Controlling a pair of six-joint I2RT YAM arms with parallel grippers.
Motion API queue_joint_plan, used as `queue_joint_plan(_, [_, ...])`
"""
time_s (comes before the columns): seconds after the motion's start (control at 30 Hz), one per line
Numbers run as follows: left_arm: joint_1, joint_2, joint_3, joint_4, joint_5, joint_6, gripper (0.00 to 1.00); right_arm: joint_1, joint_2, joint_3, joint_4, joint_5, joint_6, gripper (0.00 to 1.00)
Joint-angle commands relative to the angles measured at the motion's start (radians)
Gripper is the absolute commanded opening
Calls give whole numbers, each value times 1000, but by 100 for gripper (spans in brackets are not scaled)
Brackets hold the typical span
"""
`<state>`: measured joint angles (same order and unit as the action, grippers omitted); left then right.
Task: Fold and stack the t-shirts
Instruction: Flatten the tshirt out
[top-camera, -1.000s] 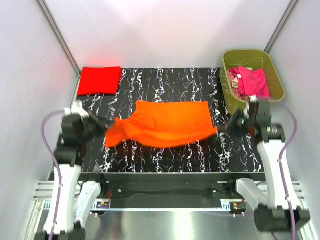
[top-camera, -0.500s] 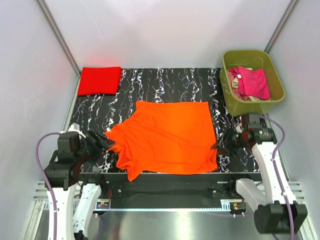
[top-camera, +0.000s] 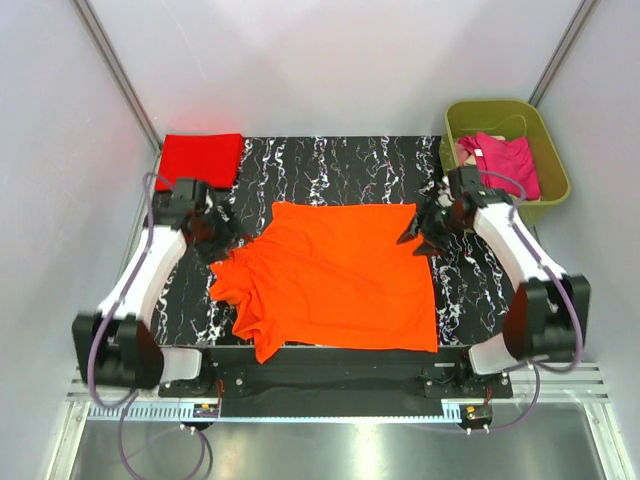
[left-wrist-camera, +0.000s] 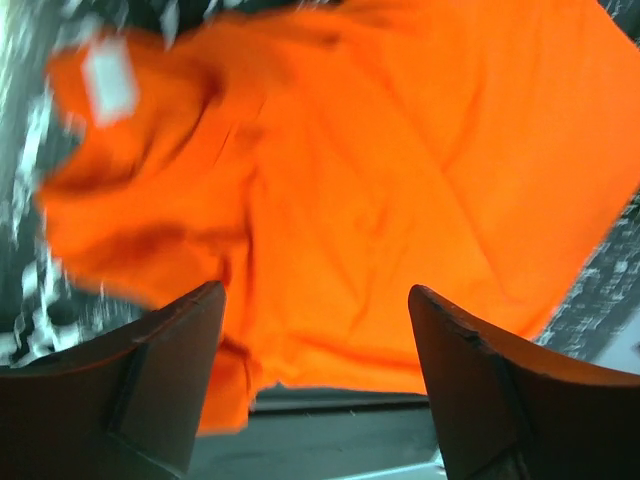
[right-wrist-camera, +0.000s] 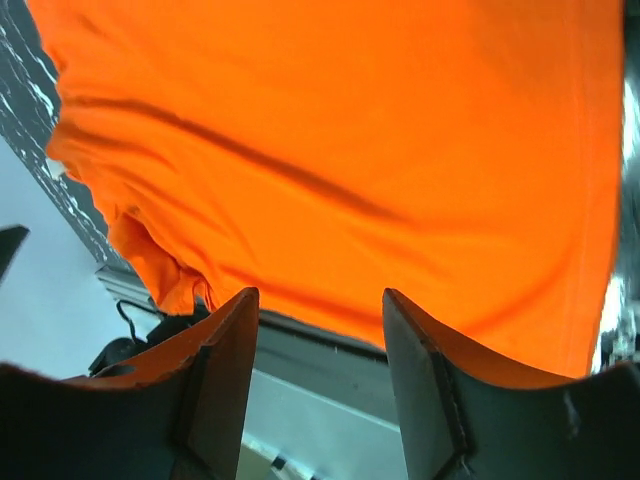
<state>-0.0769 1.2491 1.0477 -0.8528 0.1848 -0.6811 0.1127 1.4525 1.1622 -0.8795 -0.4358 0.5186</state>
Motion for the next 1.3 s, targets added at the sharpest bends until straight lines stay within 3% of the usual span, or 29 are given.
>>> queue_joint_plan(0.0, [-15, 199, 148, 149, 16, 138, 80, 44, 110, 149, 105, 12, -49, 60])
queue_joint_plan(0.07, [-29, 297, 239, 144, 51, 179, 76, 56, 225, 188, 117, 25, -51, 58])
queue_joint_plan(0.17, [-63, 400, 290, 143, 73, 216, 63, 87, 359, 270, 120, 77, -60, 43])
queue_joint_plan(0.2, [-75, 401, 291, 144, 62, 233, 62, 94, 385, 299, 120, 101, -60, 32])
queue_joint_plan(0.27, [-89, 401, 282, 140, 29, 268, 59, 117, 445, 321, 122, 114, -60, 22])
queue_joint_plan(0.5, [-57, 472, 307, 129, 2, 324, 75, 150, 558, 323, 136, 170, -49, 22])
queue_joint_plan(0.7, [-18, 527, 373, 116, -4, 342, 76, 143, 571, 190, 129, 278, -22, 19])
queue_joint_plan(0.87, [34, 515, 383, 113, 48, 365, 74, 107, 439, 18, 91, 360, 20, 14])
queue_joint_plan(1.0, [37, 527, 370, 100, 88, 394, 76, 101, 316, -22, 59, 390, -31, 15])
queue_joint_plan(1.1, [34, 544, 342, 95, 116, 391, 78, 104, 278, 64, 63, 281, -98, 27])
queue_joint_plan(1.23, [34, 579, 330, 90, 131, 374, 78, 143, 369, 244, 85, 152, -169, 53])
queue_joint_plan(1.27, [34, 582, 333, 87, 128, 371, 78, 157, 397, 285, 89, 103, -176, 55])
